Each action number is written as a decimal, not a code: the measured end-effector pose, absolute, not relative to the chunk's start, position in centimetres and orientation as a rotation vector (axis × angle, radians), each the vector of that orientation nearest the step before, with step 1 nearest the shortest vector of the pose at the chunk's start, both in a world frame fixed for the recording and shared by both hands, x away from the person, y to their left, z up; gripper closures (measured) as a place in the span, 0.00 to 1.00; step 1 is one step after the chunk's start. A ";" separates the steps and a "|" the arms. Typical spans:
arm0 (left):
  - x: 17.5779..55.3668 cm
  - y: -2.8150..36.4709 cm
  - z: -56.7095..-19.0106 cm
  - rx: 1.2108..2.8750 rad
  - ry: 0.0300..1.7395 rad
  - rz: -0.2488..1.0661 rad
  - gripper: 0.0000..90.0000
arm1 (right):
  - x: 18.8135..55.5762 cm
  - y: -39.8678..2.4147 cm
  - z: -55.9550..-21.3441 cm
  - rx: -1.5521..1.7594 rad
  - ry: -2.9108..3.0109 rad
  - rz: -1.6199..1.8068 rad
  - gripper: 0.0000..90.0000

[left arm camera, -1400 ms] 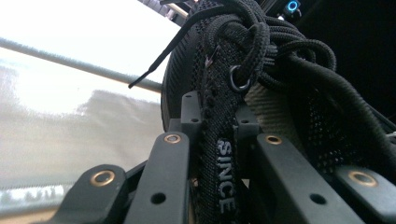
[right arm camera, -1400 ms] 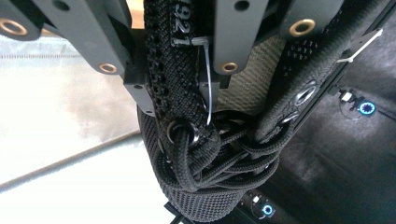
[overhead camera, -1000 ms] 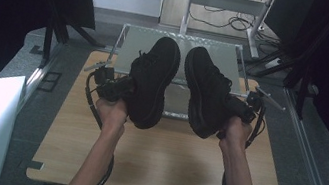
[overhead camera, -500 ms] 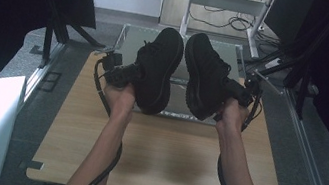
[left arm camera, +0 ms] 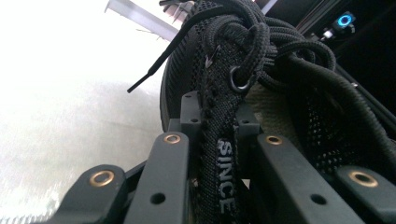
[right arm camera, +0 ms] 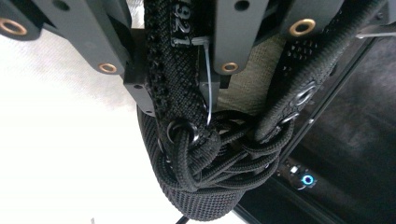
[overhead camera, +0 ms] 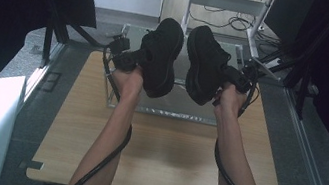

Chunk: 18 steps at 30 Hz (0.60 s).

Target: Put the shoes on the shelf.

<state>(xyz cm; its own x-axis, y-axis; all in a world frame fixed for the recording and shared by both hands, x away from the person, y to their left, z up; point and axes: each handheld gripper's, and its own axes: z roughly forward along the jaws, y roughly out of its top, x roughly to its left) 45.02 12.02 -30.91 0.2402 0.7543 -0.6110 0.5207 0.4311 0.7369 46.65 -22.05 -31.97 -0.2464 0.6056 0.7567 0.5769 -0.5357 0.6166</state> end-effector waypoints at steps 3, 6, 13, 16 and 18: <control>46.0 11.6 -30.3 1.234 1.417 0.239 0.88 | 47.5 -22.0 -32.2 1.934 1.496 1.933 0.82; 46.7 11.0 -30.0 1.261 1.430 0.271 0.88 | 48.3 -21.8 -32.4 1.947 1.493 1.913 0.82; 48.2 10.3 -30.3 1.304 1.497 0.318 0.88 | 49.6 -21.4 -32.8 1.947 1.509 1.824 0.82; 48.6 10.0 -30.6 1.318 1.522 0.322 0.87 | 49.9 -21.1 -32.8 1.950 1.513 1.806 0.82; 48.8 9.8 -30.5 1.320 1.534 0.331 0.87 | 50.0 -20.7 -32.5 1.939 1.524 1.776 0.82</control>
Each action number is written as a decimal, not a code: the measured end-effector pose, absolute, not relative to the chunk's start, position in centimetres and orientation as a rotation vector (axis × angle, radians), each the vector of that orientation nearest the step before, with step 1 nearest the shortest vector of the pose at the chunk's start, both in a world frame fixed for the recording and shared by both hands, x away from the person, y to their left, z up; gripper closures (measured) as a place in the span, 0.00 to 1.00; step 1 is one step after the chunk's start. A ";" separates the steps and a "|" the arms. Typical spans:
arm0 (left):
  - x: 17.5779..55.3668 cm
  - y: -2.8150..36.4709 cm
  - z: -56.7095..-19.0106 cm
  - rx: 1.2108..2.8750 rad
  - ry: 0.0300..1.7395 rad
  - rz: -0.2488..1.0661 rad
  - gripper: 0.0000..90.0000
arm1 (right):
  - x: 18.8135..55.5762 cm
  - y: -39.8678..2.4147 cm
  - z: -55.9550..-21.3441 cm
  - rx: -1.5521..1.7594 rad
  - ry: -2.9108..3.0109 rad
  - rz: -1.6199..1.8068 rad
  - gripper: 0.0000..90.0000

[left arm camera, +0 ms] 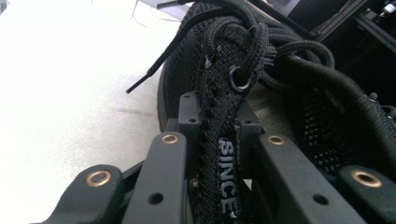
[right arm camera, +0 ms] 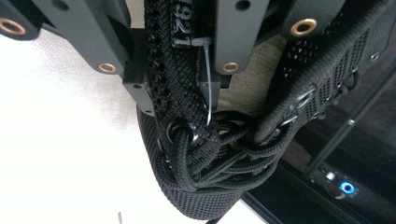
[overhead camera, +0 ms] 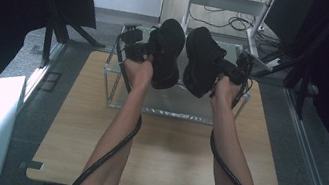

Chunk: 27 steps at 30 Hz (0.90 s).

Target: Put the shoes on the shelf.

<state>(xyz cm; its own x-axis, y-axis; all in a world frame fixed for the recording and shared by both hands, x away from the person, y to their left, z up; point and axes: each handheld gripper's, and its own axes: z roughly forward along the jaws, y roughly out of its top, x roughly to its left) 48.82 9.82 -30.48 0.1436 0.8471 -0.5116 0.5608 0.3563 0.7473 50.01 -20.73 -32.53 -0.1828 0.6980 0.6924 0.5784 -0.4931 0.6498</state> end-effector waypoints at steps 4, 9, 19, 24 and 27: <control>49.2 9.6 -30.3 1.349 1.546 0.341 0.86 | 50.1 -20.2 -32.2 1.910 1.565 1.715 0.81; 49.2 9.9 -30.1 1.358 1.567 0.380 0.86 | 50.3 -19.7 -32.0 1.894 1.569 1.679 0.80; 49.5 9.4 -30.0 1.378 1.531 0.354 0.79 | 50.3 -18.7 -31.7 1.864 1.586 1.642 0.72; 49.6 8.7 -30.0 1.421 1.505 0.360 0.73 | 50.4 -18.2 -31.6 1.842 1.618 1.635 0.65; 49.6 9.0 -30.3 1.404 1.486 0.329 0.68 | 50.5 -18.4 -31.8 1.837 1.618 1.687 0.59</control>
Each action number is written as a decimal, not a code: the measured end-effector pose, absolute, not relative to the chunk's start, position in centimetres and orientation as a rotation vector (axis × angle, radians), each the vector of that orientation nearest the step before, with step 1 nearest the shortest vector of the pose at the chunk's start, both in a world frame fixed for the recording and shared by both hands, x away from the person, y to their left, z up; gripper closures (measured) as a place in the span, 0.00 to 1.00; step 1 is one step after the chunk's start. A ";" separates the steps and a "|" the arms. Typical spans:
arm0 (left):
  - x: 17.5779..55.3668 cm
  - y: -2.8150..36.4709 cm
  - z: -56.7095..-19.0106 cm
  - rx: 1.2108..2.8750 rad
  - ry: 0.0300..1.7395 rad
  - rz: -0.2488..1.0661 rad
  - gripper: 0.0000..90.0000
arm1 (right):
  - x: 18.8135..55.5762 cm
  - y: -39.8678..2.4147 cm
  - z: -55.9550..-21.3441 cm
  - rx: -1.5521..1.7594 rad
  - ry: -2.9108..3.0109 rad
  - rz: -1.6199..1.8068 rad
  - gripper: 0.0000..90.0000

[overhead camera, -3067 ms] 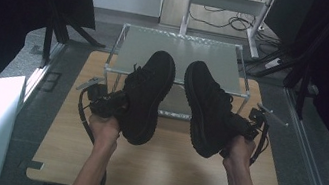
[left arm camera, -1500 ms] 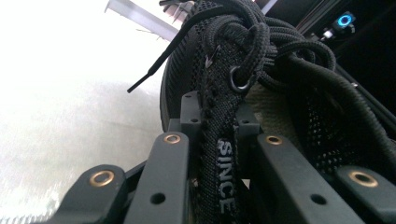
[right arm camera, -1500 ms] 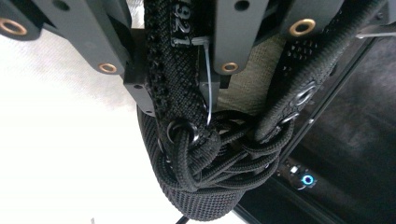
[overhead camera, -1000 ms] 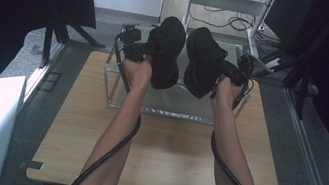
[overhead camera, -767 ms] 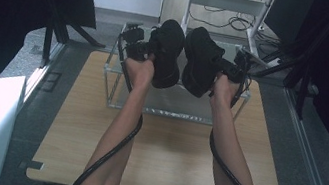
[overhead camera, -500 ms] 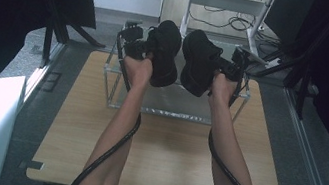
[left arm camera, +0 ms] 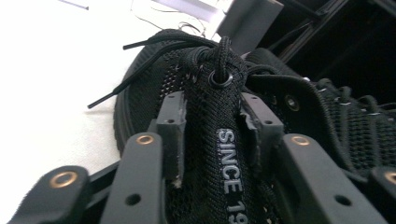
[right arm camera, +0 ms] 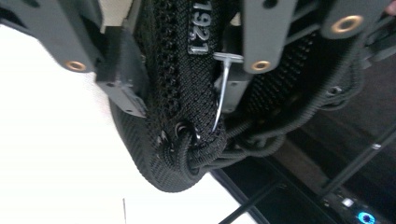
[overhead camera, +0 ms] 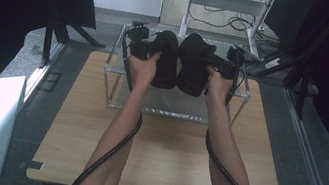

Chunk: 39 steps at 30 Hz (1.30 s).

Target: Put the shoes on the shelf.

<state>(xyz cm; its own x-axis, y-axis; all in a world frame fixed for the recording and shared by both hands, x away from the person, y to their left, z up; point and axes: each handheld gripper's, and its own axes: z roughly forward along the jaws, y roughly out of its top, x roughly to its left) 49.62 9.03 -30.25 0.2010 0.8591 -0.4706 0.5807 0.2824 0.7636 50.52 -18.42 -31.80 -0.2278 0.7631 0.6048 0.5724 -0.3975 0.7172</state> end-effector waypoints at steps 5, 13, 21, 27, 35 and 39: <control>49.3 8.8 -30.1 1.447 1.483 0.408 0.75 | 50.4 -18.2 -31.7 1.824 1.626 1.670 0.59; 48.6 8.5 -30.0 1.441 1.459 0.475 0.78 | 50.5 -17.3 -31.4 1.797 1.672 1.642 0.50; 48.4 9.7 -30.1 1.384 1.404 0.346 0.54 | 50.2 -17.7 -31.0 1.727 1.681 1.726 0.45; 46.7 11.2 -29.2 1.337 1.337 0.314 0.52 | 48.8 -19.0 -29.8 1.652 1.675 1.844 0.47; 43.3 12.5 -29.7 1.354 1.248 0.290 0.66 | 45.7 -21.9 -30.8 1.597 1.713 1.965 0.63; 41.9 12.8 -30.6 1.404 1.232 0.300 0.76 | 44.0 -22.6 -32.0 1.572 1.758 1.970 0.77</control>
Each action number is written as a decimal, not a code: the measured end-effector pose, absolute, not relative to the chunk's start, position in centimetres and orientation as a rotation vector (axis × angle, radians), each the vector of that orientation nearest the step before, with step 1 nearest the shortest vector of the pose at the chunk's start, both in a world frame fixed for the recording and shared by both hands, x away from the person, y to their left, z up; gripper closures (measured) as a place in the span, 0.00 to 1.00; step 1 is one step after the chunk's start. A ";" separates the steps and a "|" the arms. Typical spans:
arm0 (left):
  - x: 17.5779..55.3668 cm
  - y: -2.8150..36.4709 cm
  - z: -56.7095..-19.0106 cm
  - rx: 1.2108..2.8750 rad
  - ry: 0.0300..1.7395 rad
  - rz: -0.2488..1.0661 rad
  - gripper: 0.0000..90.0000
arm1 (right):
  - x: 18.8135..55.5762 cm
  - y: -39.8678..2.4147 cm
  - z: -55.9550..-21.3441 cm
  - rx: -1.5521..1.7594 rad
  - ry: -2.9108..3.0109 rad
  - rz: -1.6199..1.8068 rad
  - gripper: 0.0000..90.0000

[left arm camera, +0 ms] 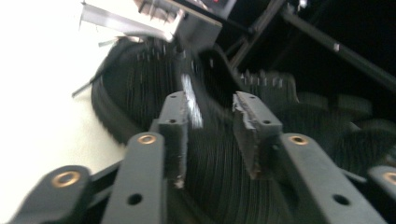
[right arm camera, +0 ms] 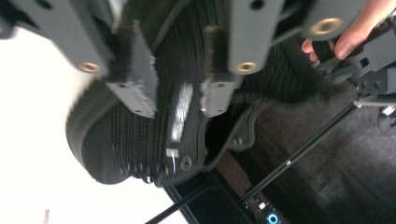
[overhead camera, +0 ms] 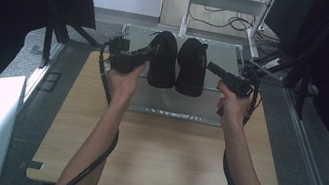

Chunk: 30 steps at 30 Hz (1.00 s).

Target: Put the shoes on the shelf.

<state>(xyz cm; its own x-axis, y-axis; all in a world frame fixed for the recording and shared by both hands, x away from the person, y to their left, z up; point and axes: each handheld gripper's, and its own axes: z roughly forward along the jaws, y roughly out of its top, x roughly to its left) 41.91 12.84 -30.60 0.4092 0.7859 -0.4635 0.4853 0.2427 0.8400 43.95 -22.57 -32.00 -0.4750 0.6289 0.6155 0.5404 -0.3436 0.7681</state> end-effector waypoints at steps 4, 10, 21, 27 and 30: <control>40.6 13.5 -31.5 1.411 1.219 0.283 0.88 | 42.3 -23.2 -33.2 1.577 1.747 1.965 0.88; 38.2 13.1 -33.2 1.449 1.165 0.237 0.99 | 39.8 -23.5 -34.5 1.553 1.772 2.024 0.97; 36.7 12.2 -35.5 1.486 1.154 0.225 0.99 | 37.6 -21.8 -36.2 1.486 1.885 1.992 1.00; 37.6 12.2 -36.2 1.476 1.175 0.219 0.99 | 38.3 -21.2 -37.4 1.500 1.876 1.986 1.00; 38.0 12.2 -36.2 1.482 1.183 0.230 0.99 | 38.5 -20.9 -37.3 1.501 1.869 1.969 1.00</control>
